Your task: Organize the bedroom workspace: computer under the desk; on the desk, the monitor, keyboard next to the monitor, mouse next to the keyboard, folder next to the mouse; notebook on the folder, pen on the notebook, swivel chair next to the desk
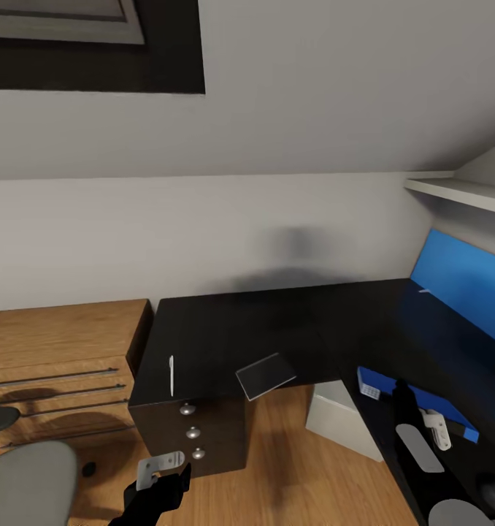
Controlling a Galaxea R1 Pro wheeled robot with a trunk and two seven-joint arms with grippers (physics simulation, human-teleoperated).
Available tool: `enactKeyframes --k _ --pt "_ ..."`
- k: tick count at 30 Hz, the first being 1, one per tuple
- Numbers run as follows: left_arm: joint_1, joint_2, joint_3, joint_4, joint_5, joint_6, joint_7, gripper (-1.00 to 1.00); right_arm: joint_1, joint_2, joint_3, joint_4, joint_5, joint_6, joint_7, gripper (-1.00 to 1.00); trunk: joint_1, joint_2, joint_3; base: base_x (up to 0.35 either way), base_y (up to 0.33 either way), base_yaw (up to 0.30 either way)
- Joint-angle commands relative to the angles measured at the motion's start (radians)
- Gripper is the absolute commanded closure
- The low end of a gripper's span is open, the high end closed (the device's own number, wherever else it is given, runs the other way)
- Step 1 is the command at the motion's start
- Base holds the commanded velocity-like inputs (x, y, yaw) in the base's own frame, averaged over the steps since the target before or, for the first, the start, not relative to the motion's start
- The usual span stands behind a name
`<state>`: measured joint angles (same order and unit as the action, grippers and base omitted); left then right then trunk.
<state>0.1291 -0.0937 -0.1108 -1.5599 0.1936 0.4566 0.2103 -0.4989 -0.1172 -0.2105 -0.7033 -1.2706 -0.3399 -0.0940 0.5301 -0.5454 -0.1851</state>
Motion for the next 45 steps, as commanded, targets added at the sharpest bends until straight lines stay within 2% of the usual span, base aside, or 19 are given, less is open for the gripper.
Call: enactKeyframes --k 1,5,12,30,39,45 --pt "0.0 0.0 -0.001 -0.002 0.011 0.004 0.009 -1.0 0.0 -0.001 0.002 -0.001 -0.007 -0.004 -0.003 -1.0 0.0 -0.002 -0.002 -0.028 -0.049 0.0" --pt "0.0 0.0 0.0 -0.002 0.015 0.004 0.009 -1.0 0.0 -0.001 0.002 -0.001 -0.007 -0.004 -0.003 -1.0 0.0 -0.002 -0.002 -0.01 -0.017 0.0" --pt "0.0 0.002 0.0 -0.002 0.051 0.004 0.009 -1.0 0.0 -0.001 0.003 -0.001 -0.007 -0.002 -0.003 -1.0 0.0 -0.002 -0.002 -0.065 -0.002 0.0" --pt "0.0 0.003 0.001 0.003 0.053 0.002 0.009 -1.0 0.0 0.003 0.005 0.002 -0.005 -0.003 0.002 -1.0 0.0 -0.002 -0.002 -0.034 0.0 0.0" --pt "0.0 0.003 0.016 0.03 0.051 -0.001 0.012 -1.0 0.002 0.007 0.008 -0.008 -0.004 -0.004 0.003 -1.0 0.0 -0.002 -0.002 0.0 0.0 0.0" --pt "0.0 0.003 0.017 0.03 0.051 -0.001 0.012 -1.0 0.005 0.009 0.008 -0.038 -0.005 -0.004 0.038 -1.0 0.0 -0.002 -0.002 0.0 0.0 0.0"
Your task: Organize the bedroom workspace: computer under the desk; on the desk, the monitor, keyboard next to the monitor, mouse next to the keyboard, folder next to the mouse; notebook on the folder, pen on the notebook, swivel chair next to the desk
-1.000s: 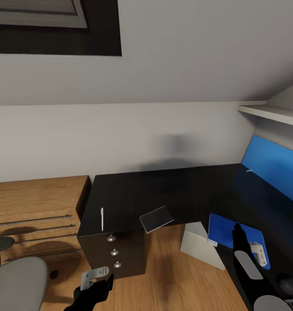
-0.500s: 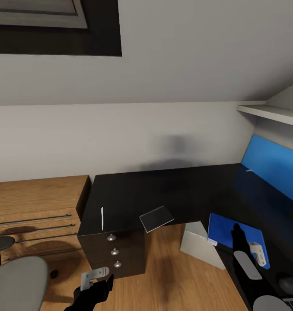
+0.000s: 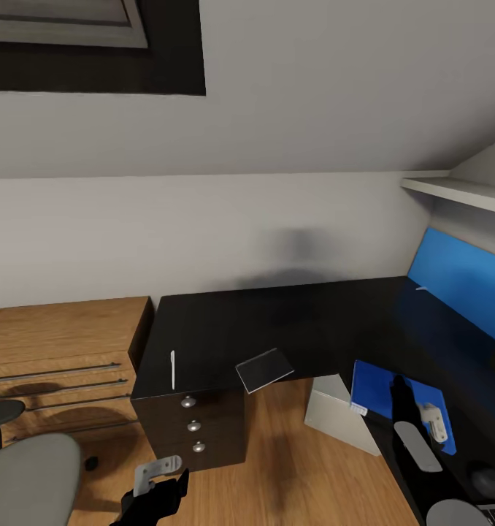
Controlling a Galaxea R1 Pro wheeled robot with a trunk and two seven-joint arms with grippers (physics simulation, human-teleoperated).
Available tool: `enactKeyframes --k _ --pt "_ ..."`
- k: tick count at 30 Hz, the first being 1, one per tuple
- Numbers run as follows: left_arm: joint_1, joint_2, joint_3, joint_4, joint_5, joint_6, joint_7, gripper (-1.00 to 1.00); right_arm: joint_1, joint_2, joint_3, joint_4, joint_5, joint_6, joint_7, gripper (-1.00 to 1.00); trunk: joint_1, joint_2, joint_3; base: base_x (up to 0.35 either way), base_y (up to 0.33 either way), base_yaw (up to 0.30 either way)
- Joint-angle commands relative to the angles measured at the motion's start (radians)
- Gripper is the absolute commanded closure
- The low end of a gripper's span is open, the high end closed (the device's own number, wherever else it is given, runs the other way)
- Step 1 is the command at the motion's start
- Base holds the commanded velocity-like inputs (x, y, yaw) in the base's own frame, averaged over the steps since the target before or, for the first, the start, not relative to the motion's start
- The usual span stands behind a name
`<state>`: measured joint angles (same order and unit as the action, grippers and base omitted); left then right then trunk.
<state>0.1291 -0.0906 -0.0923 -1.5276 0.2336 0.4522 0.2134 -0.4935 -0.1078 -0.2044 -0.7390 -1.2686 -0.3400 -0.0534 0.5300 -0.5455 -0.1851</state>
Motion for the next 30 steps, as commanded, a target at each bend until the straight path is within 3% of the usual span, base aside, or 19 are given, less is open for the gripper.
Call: enactKeyframes --k 1,9,26,27,29,30 --pt "0.0 0.0 -0.001 -0.002 0.011 0.003 0.009 -1.0 0.0 0.0 0.002 -0.009 -0.007 -0.004 -0.002 -1.0 0.0 -0.001 -0.002 0.0 0.0 0.0" --pt "0.0 0.0 -0.001 -0.001 0.012 0.003 0.009 -1.0 0.006 0.02 0.002 -0.059 -0.007 -0.003 0.003 -1.0 0.0 -0.001 -0.002 0.0 0.0 0.0" --pt "0.0 0.0 -0.001 -0.001 0.012 0.003 0.009 -1.0 0.007 0.022 0.005 -0.062 -0.007 0.001 0.004 -1.0 0.0 -0.001 -0.002 0.0 0.0 0.0" --pt "0.0 0.0 -0.001 -0.001 0.012 0.003 0.009 -1.0 0.007 0.023 0.013 -0.062 -0.007 0.002 0.004 -1.0 0.0 -0.001 -0.002 0.0 0.0 0.0" --pt "0.0 0.0 -0.002 -0.001 0.011 0.002 0.009 -1.0 0.007 0.024 0.119 -0.059 -0.006 0.004 0.005 -1.0 0.0 -0.001 -0.002 0.0 0.0 0.0" --pt "0.0 0.0 -0.003 -0.001 0.011 0.002 0.009 -1.0 0.007 0.024 0.15 -0.059 -0.006 0.003 0.005 -1.0 0.0 -0.001 -0.002 0.0 0.0 0.0"
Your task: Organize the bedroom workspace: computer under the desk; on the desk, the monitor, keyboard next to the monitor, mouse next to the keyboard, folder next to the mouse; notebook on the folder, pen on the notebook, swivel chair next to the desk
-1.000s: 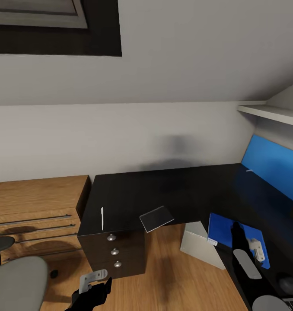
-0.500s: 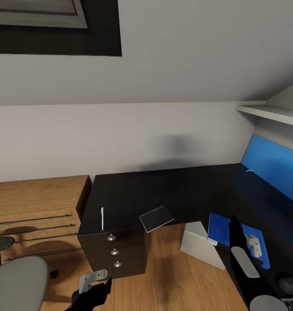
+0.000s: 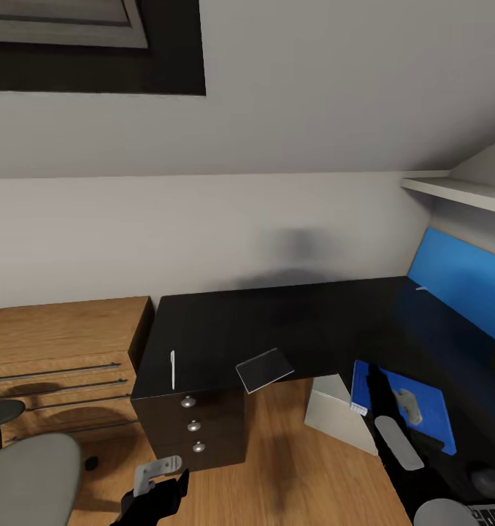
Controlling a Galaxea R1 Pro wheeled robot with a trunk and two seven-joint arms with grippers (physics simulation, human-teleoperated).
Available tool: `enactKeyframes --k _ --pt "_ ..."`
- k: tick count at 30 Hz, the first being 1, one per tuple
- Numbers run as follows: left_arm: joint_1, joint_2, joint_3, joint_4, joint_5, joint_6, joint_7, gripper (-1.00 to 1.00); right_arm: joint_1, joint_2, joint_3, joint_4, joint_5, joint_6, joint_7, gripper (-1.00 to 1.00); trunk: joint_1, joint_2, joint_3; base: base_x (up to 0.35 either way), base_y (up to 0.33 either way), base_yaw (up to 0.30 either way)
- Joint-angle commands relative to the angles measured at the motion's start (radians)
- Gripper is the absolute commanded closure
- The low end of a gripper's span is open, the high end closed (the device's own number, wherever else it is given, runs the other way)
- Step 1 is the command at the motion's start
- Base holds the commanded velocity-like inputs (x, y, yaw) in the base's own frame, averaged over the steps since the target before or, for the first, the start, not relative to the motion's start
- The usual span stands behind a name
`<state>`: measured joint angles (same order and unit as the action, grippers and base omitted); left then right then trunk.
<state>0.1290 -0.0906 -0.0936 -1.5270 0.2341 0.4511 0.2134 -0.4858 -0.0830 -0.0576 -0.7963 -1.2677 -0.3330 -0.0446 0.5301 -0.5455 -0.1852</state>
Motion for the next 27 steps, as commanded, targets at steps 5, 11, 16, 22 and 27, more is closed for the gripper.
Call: enactKeyframes --k 5,11,16,22,27 --pt "0.0 0.0 -0.005 -0.01 0.011 0.003 0.007 -1.0 0.0 -0.001 0.324 0.001 -0.006 -0.004 0.0 -1.0 0.0 -0.002 -0.002 0.0 0.0 0.0" --pt "0.0 -0.001 -0.003 -0.043 0.011 0.003 0.007 -1.0 -0.001 0.035 0.456 0.002 -0.011 -0.002 0.019 -1.0 0.012 -0.023 -0.011 0.0 0.0 0.0" --pt "0.0 -0.001 0.0 -0.049 0.011 0.004 0.011 -1.0 -0.001 0.096 0.462 0.004 -0.013 -0.004 0.021 -1.0 0.031 -0.058 -0.027 0.0 0.0 0.0" --pt "0.0 -0.001 0.002 -0.05 0.011 0.004 0.013 -1.0 0.0 0.113 0.462 0.018 -0.015 -0.008 0.02 -1.0 0.054 -0.1 -0.045 0.0 0.0 0.023" --pt "0.0 -0.003 0.002 -0.05 0.011 0.005 0.014 -1.0 0.0 0.146 0.462 0.052 -0.015 -0.011 0.02 -1.0 0.073 -0.135 -0.061 0.0 0.0 0.263"
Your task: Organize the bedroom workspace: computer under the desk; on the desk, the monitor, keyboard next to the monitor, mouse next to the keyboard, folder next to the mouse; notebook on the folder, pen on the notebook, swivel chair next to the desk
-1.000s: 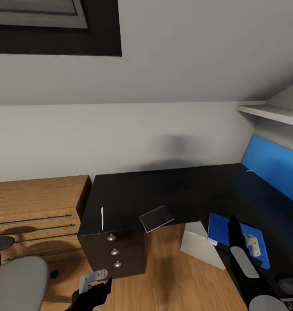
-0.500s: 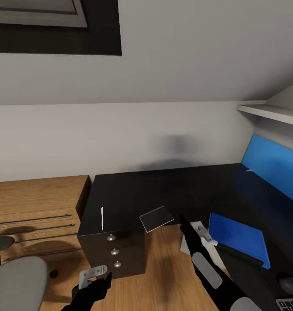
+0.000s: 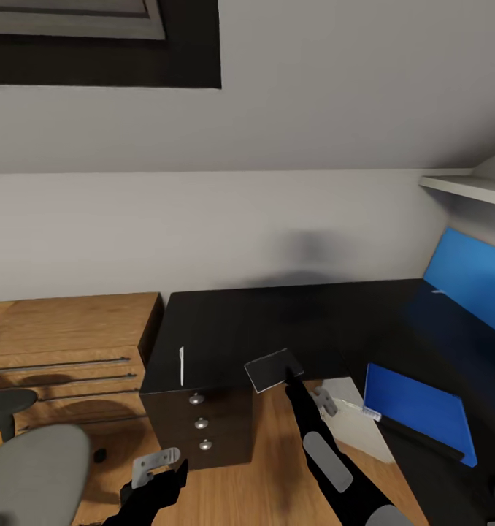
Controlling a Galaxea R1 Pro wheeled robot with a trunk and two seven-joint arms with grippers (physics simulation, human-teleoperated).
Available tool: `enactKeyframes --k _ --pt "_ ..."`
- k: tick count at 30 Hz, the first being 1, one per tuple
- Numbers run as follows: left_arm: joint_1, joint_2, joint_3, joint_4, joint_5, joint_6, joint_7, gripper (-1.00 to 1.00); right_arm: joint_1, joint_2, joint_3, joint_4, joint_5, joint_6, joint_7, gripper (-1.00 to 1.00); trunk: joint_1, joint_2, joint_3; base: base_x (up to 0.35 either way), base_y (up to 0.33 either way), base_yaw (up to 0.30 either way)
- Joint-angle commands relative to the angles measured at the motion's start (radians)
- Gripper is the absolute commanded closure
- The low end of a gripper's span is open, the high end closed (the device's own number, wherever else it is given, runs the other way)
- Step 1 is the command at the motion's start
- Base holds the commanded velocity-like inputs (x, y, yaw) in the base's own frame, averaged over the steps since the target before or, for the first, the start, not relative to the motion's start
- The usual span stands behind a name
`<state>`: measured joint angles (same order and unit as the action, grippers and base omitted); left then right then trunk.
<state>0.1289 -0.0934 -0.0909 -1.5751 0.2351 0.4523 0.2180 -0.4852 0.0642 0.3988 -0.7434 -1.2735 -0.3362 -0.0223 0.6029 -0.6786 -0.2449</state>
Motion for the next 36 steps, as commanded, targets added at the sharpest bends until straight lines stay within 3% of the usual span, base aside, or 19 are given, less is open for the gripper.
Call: enactKeyframes --k 1,15,36 --pt "0.0 0.0 -0.001 -0.002 0.01 0.003 0.009 -1.0 -0.001 0.001 0.006 0.004 -0.009 -0.007 -0.002 -1.0 0.004 -0.008 -0.005 0.0 0.0 0.273" --pt "0.0 0.0 -0.001 -0.002 0.01 0.003 0.009 -1.0 -0.001 0.001 0.001 0.009 -0.01 -0.006 -0.002 -1.0 0.058 -0.106 -0.048 0.0 0.0 0.258" --pt "0.0 0.0 -0.002 -0.002 0.01 0.003 0.009 -1.0 -0.001 -0.01 -0.003 0.033 -0.007 -0.006 0.001 -1.0 0.138 -0.253 -0.114 0.0 0.0 0.018"
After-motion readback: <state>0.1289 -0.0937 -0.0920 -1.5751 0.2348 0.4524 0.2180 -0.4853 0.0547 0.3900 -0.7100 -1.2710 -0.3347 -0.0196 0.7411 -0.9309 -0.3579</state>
